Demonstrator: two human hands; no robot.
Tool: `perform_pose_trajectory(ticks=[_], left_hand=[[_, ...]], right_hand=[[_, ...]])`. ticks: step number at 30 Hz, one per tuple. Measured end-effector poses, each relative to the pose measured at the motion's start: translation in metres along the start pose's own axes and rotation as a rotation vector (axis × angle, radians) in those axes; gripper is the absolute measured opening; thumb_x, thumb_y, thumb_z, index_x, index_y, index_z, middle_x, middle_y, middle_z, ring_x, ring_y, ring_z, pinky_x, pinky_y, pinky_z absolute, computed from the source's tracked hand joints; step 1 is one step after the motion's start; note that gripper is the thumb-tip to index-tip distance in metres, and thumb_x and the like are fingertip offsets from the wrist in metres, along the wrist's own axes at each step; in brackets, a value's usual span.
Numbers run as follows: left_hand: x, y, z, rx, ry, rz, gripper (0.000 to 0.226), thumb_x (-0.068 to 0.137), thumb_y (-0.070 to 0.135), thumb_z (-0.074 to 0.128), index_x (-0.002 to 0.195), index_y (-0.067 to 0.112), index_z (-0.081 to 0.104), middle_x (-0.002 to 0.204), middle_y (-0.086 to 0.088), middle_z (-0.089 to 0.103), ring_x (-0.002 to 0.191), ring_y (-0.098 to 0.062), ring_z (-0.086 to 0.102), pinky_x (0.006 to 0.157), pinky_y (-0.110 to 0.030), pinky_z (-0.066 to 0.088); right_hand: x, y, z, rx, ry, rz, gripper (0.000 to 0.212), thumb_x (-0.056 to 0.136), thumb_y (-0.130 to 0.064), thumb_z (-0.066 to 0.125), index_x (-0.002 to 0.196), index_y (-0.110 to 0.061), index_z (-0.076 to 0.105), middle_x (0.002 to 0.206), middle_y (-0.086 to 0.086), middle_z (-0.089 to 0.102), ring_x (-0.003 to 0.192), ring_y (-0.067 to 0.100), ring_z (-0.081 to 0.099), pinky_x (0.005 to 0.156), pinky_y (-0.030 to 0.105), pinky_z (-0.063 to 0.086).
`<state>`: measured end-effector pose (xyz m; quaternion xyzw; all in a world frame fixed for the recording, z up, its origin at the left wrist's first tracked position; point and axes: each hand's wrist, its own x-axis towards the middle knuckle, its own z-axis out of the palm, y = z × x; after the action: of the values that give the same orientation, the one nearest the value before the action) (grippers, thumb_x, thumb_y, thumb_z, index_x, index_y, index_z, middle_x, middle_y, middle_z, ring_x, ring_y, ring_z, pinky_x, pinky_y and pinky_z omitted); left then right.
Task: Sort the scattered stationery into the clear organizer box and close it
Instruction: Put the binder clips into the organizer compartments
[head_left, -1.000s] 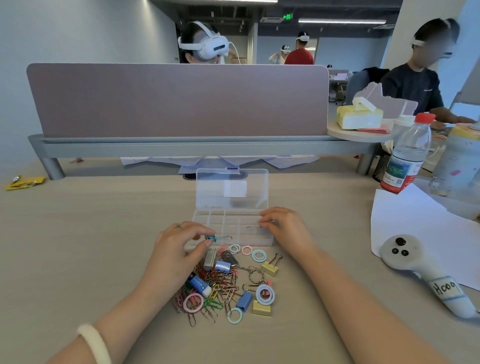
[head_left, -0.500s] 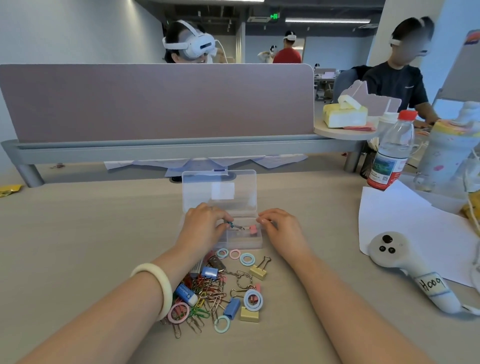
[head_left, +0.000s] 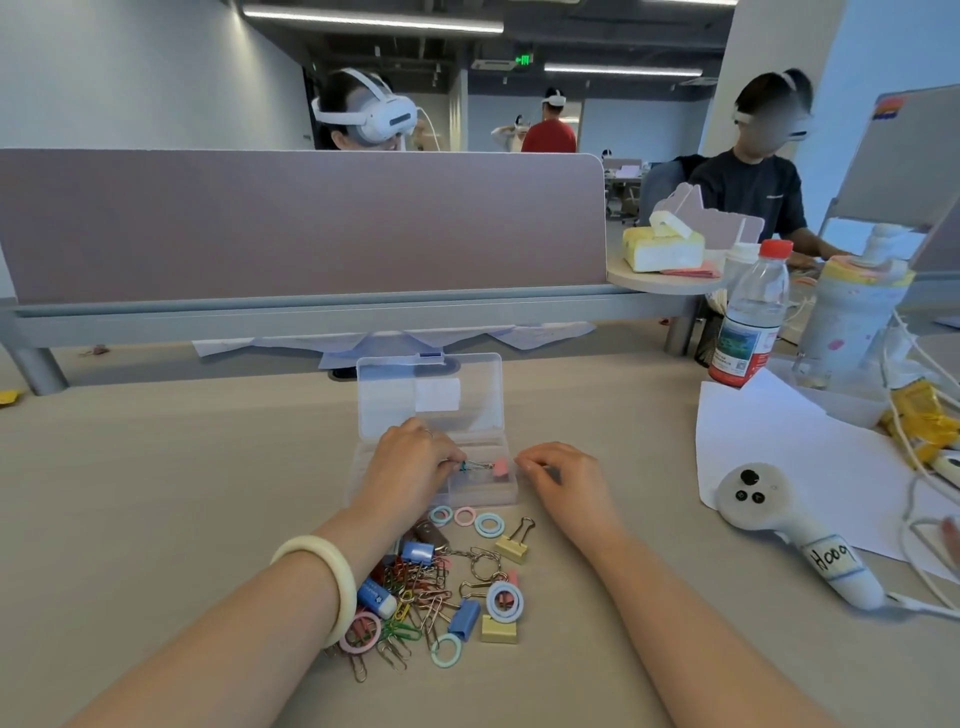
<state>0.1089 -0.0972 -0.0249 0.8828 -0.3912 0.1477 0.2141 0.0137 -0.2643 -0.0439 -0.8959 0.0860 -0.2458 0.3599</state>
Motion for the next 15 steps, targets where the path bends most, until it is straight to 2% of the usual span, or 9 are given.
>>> perform_pose_trajectory(ticks=[2, 4, 8, 10, 15], left_hand=[[0.0, 0.004, -0.001, 0.022, -0.011, 0.017, 0.019, 0.084, 0.019, 0.059, 0.099, 0.019, 0.07, 0.105, 0.003, 0.071, 0.103, -0.024, 0.05, 0.087, -0.035, 0.038], [0.0, 0.004, -0.001, 0.038, -0.014, 0.014, 0.019, 0.085, 0.019, 0.058, 0.099, 0.019, 0.07, 0.106, 0.004, 0.071, 0.104, -0.023, 0.048, 0.088, -0.034, 0.037], [-0.001, 0.001, -0.001, 0.089, -0.078, -0.005, 0.023, 0.087, 0.025, 0.053, 0.104, 0.02, 0.068, 0.117, 0.002, 0.062, 0.114, -0.02, 0.04, 0.094, -0.036, 0.035], [-0.003, 0.003, -0.006, 0.076, -0.089, -0.021, 0.025, 0.089, 0.026, 0.05, 0.106, 0.02, 0.067, 0.121, 0.002, 0.059, 0.116, -0.02, 0.039, 0.096, -0.036, 0.033], [-0.032, 0.009, -0.029, -0.086, 0.025, -0.05, 0.019, 0.087, 0.025, 0.055, 0.099, 0.023, 0.069, 0.112, 0.004, 0.062, 0.11, -0.019, 0.047, 0.091, -0.033, 0.03]], right_hand=[[-0.005, -0.001, -0.002, 0.011, 0.011, 0.014, 0.016, 0.087, -0.012, 0.055, 0.092, -0.009, 0.071, 0.099, 0.006, 0.069, 0.088, 0.012, 0.057, 0.084, 0.02, 0.044], [-0.009, -0.002, -0.003, 0.007, 0.014, 0.028, 0.017, 0.088, -0.012, 0.056, 0.093, -0.009, 0.071, 0.1, 0.006, 0.069, 0.089, 0.012, 0.057, 0.083, 0.018, 0.042], [-0.017, -0.003, -0.008, 0.012, 0.001, 0.038, 0.015, 0.086, -0.011, 0.058, 0.094, -0.01, 0.071, 0.099, 0.005, 0.069, 0.087, 0.009, 0.056, 0.074, 0.002, 0.038], [-0.02, -0.004, -0.013, 0.051, -0.032, 0.051, 0.014, 0.084, -0.012, 0.061, 0.093, -0.012, 0.071, 0.098, 0.002, 0.068, 0.087, 0.007, 0.057, 0.073, -0.002, 0.038], [-0.031, -0.012, -0.026, 0.11, -0.291, 0.034, 0.017, 0.077, -0.015, 0.07, 0.093, -0.02, 0.072, 0.096, -0.002, 0.063, 0.087, 0.004, 0.058, 0.08, 0.009, 0.043]])
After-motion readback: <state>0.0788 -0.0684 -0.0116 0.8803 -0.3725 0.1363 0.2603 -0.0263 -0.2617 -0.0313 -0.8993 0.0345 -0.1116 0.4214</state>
